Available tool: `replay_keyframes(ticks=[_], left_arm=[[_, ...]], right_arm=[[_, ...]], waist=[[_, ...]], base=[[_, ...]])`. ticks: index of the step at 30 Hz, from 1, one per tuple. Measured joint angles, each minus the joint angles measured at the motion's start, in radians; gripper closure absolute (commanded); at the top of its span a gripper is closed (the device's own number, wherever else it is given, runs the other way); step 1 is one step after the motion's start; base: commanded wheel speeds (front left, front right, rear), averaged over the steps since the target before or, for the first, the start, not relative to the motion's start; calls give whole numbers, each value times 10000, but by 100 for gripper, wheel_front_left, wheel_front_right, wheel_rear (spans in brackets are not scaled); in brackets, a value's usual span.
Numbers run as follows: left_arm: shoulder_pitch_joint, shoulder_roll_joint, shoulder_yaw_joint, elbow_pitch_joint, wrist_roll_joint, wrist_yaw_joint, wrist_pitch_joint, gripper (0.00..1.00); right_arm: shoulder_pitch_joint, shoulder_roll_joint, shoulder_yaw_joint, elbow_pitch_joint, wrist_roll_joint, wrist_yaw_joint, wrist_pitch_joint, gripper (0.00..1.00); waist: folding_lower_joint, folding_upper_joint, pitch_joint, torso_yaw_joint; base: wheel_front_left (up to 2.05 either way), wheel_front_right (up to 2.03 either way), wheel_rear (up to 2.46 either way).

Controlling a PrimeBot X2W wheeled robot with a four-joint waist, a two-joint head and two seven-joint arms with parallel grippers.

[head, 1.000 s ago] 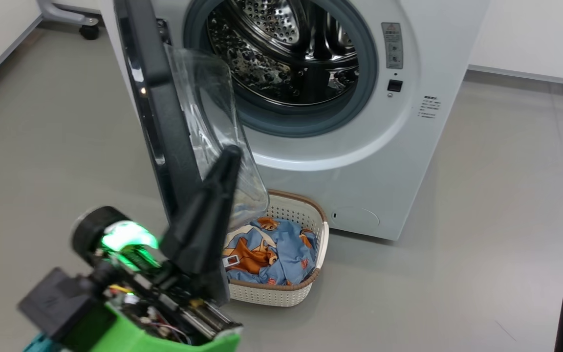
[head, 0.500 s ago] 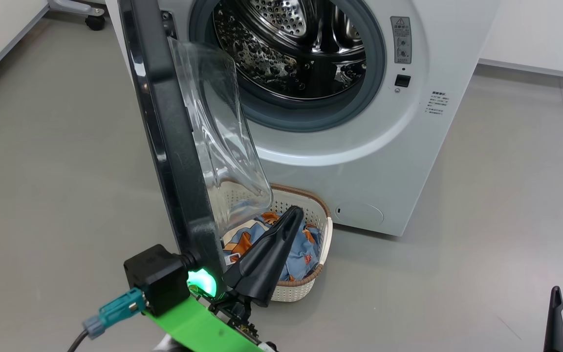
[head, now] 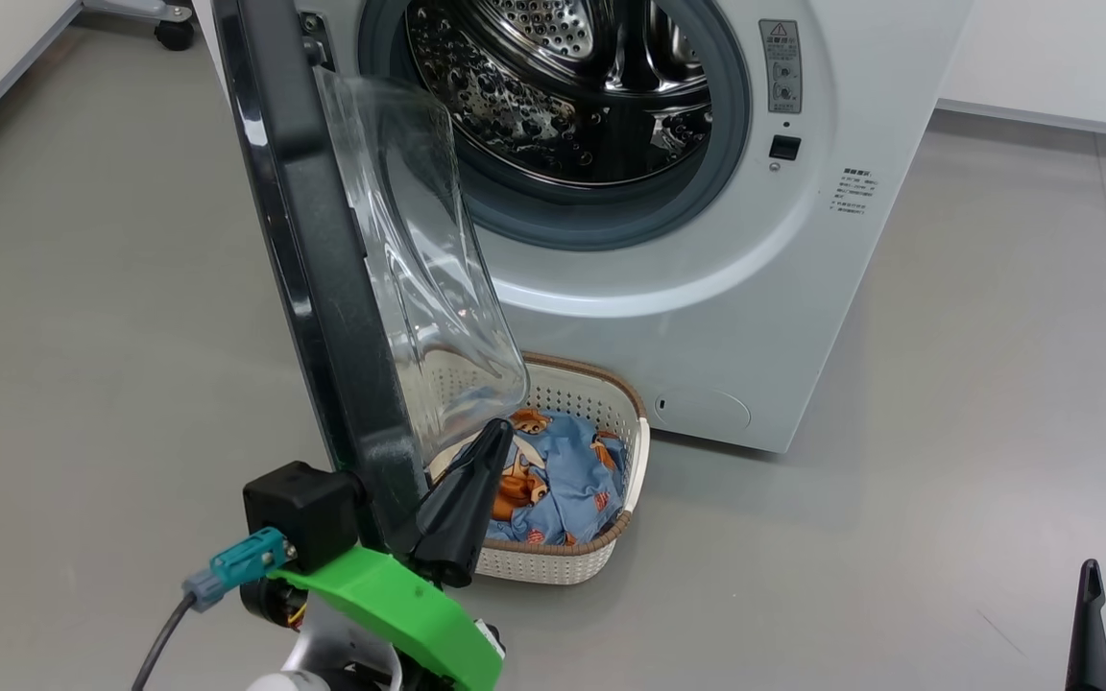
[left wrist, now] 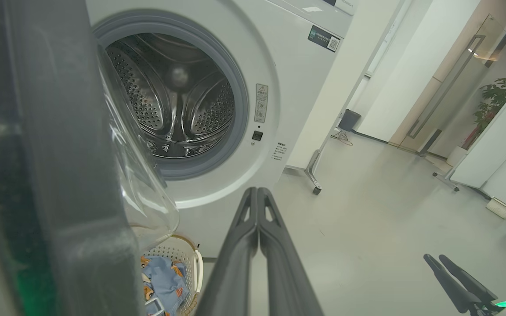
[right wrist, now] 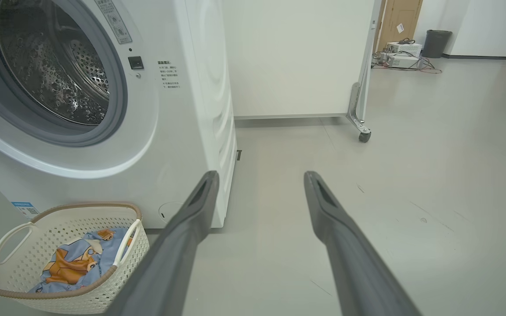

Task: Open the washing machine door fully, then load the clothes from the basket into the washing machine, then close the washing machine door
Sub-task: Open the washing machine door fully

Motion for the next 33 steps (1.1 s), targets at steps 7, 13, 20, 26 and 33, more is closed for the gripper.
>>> replay_keyframes(ticks=[7, 13, 20, 26, 33], left_arm=[[-45, 167, 58, 376, 288, 232, 224, 100], [-201, 161, 182, 627, 403, 385, 307, 100], [-323, 111, 245, 901, 499, 502, 291, 100], [-470, 36, 320, 1145, 604, 562, 291, 100], [-519, -50, 341, 1264, 669, 585, 291, 100]], right_arm=[[0, 12, -23, -8, 0, 2, 0, 0], [-1, 21, -105, -54, 0, 2, 0, 0], [-3, 27, -105, -65, -2, 2, 0, 0], [-12, 36, -69, -79, -4, 2, 0, 0], [-16, 42, -65, -96, -42, 2, 0, 0]], waist=[[0, 0, 67, 69], [0, 0, 160, 308], [0, 0, 220, 558], [0, 0, 261, 786], [0, 0, 303, 1021]], base=[[0, 0, 0], [0, 0, 0], [0, 0, 0], [0, 0, 0], [0, 0, 0]])
